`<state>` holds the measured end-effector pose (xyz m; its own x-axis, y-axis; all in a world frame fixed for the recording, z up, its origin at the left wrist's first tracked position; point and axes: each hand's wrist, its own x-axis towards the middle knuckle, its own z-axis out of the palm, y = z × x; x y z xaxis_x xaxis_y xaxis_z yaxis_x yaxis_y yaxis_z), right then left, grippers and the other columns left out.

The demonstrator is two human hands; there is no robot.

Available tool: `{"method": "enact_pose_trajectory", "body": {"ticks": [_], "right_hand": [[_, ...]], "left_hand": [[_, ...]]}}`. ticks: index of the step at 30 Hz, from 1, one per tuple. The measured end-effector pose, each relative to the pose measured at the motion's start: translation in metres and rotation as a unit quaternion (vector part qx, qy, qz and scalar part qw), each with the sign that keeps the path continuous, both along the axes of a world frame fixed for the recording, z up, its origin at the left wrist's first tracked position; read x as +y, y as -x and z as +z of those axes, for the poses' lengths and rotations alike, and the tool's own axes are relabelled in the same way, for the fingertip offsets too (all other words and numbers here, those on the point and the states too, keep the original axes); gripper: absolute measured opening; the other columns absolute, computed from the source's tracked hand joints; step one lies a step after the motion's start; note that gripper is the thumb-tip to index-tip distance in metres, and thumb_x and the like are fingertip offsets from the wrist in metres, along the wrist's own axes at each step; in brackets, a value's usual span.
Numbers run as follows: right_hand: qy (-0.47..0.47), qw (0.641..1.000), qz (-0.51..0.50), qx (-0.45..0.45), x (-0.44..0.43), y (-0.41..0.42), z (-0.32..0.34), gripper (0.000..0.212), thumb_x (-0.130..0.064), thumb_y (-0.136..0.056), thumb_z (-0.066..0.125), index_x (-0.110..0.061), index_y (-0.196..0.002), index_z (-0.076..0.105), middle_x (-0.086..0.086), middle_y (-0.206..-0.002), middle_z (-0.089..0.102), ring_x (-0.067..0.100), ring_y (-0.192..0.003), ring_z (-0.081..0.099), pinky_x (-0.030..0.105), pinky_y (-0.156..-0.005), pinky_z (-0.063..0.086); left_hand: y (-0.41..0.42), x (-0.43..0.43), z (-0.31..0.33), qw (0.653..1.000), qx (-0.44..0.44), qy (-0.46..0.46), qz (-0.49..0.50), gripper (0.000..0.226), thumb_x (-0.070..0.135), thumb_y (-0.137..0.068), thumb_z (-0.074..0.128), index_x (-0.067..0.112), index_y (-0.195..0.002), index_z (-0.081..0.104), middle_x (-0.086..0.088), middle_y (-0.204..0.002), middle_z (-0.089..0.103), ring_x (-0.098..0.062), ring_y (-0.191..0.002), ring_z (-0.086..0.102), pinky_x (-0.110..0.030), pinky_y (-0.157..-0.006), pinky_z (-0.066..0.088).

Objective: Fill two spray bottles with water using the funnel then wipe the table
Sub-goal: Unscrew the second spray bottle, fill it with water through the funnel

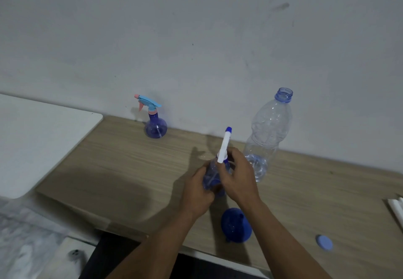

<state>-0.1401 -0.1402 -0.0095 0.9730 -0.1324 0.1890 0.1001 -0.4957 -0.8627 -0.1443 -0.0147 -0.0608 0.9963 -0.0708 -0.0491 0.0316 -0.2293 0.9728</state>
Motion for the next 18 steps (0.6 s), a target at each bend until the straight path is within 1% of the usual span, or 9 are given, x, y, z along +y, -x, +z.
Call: {"method": "enact_pose_trajectory", "body": {"ticks": [2,4,6,7,9,11,13,15,18], "right_hand": [[-0.015,1.000,-0.011,0.004,0.001,-0.001,0.000,0.021,-0.037,-0.088,0.070,-0.025,-0.096,0.055,-0.008,-0.093,0.066,0.007,-0.088,0.064,0.028,-0.077,0.057],[-0.048,0.998,-0.025,0.010,0.003,-0.001,0.005,0.031,-0.030,-0.083,0.080,-0.027,-0.090,0.051,-0.008,-0.087,0.065,0.003,-0.084,0.064,0.019,-0.067,0.054],[-0.058,0.998,-0.020,0.006,0.005,0.001,0.006,0.035,-0.030,-0.081,0.082,-0.033,-0.091,0.048,-0.012,-0.088,0.064,-0.001,-0.085,0.064,0.015,-0.068,0.053],[-0.055,0.998,-0.015,-0.003,0.006,0.003,0.005,0.031,-0.031,-0.083,0.079,-0.035,-0.095,0.050,-0.015,-0.092,0.064,-0.001,-0.089,0.064,0.016,-0.073,0.054],[-0.036,0.999,-0.005,-0.026,0.005,0.002,0.000,0.014,-0.027,-0.091,0.069,-0.027,-0.098,0.057,-0.013,-0.093,0.065,0.005,-0.090,0.063,0.031,-0.080,0.056],[-0.023,0.999,0.012,-0.030,0.002,-0.001,-0.004,0.004,-0.022,-0.095,0.063,-0.020,-0.097,0.061,-0.009,-0.090,0.064,0.011,-0.087,0.062,0.042,-0.081,0.056],[-0.026,0.999,0.041,-0.024,0.001,-0.003,0.000,0.007,-0.017,-0.096,0.062,-0.023,-0.100,0.063,-0.012,-0.093,0.064,0.009,-0.090,0.063,0.037,-0.084,0.056],[-0.033,0.997,0.070,-0.018,0.000,-0.004,0.004,0.017,-0.014,-0.097,0.060,-0.031,-0.099,0.063,-0.016,-0.095,0.066,0.005,-0.092,0.064,0.028,-0.083,0.055],[-0.051,0.997,0.055,0.004,0.000,-0.006,0.004,0.016,-0.020,-0.094,0.067,-0.033,-0.097,0.059,-0.015,-0.093,0.067,0.000,-0.092,0.064,0.019,-0.078,0.053]], "left_hand": [[0.001,-0.001,0.003,1.000,-0.005,-0.016,0.004,0.050,0.005,-0.077,0.078,0.028,-0.118,0.064,0.009,-0.100,0.074,-0.004,-0.093,0.069,-0.019,-0.078,0.055],[0.002,-0.001,0.001,1.000,-0.009,-0.021,0.009,0.044,-0.004,-0.075,0.075,0.020,-0.110,0.064,0.010,-0.091,0.072,0.002,-0.082,0.068,-0.011,-0.070,0.051],[0.004,0.001,0.003,1.000,-0.010,-0.021,0.010,0.043,-0.006,-0.077,0.074,0.021,-0.108,0.063,0.012,-0.091,0.070,0.008,-0.081,0.067,-0.009,-0.067,0.051],[0.003,0.001,0.003,1.000,-0.011,-0.022,0.008,0.045,0.000,-0.077,0.077,0.024,-0.113,0.063,0.011,-0.096,0.072,0.007,-0.086,0.067,-0.012,-0.072,0.053],[0.002,0.002,0.004,0.999,-0.018,-0.028,0.007,0.055,0.015,-0.074,0.082,0.029,-0.123,0.061,0.013,-0.107,0.072,-0.001,-0.097,0.068,-0.027,-0.084,0.057],[0.002,0.003,0.006,1.000,-0.018,-0.020,0.008,0.061,0.023,-0.069,0.083,0.032,-0.124,0.059,0.014,-0.111,0.071,-0.005,-0.100,0.069,-0.035,-0.086,0.058],[0.001,0.004,0.007,0.999,-0.021,-0.020,0.014,0.065,0.035,-0.061,0.080,0.033,-0.122,0.058,0.013,-0.112,0.070,-0.006,-0.100,0.068,-0.039,-0.085,0.059],[-0.001,0.006,0.008,0.999,-0.024,-0.024,0.001,0.067,0.037,-0.058,0.076,0.033,-0.122,0.056,0.012,-0.111,0.069,-0.005,-0.101,0.067,-0.036,-0.086,0.058],[-0.002,0.006,0.007,0.999,-0.023,-0.030,-0.005,0.065,0.017,-0.068,0.081,0.036,-0.124,0.055,0.016,-0.110,0.070,0.000,-0.101,0.066,-0.023,-0.083,0.055]]}}
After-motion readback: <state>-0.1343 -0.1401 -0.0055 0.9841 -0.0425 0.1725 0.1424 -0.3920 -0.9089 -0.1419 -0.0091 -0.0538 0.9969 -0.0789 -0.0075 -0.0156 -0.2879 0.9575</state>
